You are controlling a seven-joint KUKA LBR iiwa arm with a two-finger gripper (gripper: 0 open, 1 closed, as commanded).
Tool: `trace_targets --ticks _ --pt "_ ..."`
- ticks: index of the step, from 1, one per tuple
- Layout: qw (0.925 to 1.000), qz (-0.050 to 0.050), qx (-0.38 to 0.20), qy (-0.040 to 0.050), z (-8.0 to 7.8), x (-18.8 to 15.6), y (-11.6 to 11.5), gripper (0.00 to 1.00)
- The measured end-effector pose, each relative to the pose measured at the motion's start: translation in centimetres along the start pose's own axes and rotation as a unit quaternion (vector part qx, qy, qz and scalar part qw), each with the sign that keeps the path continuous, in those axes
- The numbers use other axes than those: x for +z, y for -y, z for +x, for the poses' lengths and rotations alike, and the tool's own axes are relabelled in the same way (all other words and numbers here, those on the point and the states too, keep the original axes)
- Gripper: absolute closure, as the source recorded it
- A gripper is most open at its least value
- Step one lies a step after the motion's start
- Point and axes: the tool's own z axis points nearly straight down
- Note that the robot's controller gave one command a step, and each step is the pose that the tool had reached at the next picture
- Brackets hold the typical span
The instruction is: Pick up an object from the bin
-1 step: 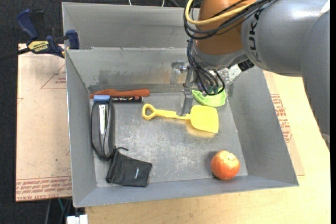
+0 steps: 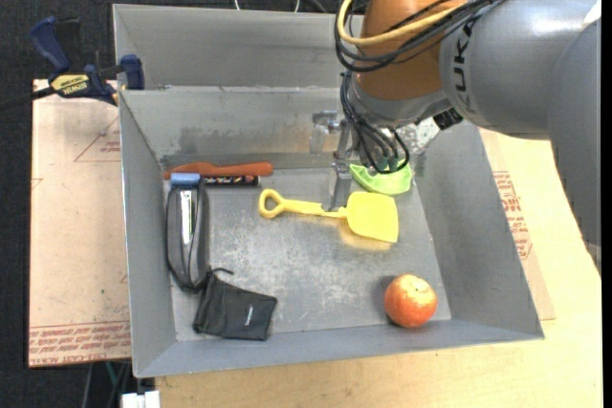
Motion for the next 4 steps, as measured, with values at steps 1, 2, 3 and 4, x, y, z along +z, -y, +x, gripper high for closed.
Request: trace_targets --ticks 1,2,3,4 --pt "0.9981 0.0 -0.061 0.0052 -0.6 3.4 1.2 0.0" --pt "0.9913 0.0 -0.132 0.0002 0.2 6.7 3.1 0.0" --pt "0.9847 0.0 -0.174 0.0026 -0.5 8.6 4.2 0.0" --pt "0.9967 0.0 -0.081 0.001 0.0 7.9 5.5 0.0"
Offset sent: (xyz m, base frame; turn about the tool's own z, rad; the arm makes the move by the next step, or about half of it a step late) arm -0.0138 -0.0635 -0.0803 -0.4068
